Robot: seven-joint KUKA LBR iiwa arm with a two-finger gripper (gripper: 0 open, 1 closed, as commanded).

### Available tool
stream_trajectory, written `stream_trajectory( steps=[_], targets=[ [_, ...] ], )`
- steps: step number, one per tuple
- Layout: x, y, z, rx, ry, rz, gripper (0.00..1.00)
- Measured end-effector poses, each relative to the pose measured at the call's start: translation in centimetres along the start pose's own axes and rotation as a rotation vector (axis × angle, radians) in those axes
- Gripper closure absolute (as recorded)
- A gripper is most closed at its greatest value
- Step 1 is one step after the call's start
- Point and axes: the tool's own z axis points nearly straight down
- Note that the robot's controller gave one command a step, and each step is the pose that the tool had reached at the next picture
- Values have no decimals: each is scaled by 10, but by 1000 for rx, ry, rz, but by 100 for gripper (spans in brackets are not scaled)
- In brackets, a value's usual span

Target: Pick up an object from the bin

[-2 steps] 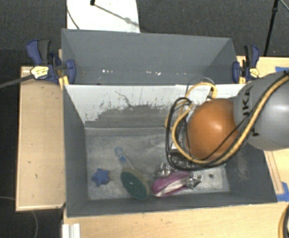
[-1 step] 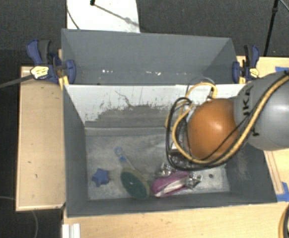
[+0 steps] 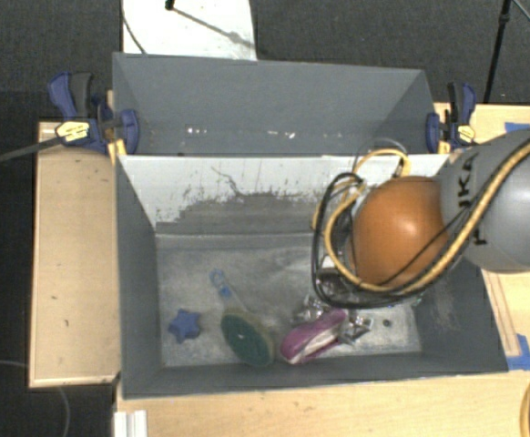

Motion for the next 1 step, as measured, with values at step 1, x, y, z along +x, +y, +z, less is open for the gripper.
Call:
stream_trajectory(
  steps=[1],
  targets=[
    [7,-5,-107,-8,4,79,100]
  ],
)
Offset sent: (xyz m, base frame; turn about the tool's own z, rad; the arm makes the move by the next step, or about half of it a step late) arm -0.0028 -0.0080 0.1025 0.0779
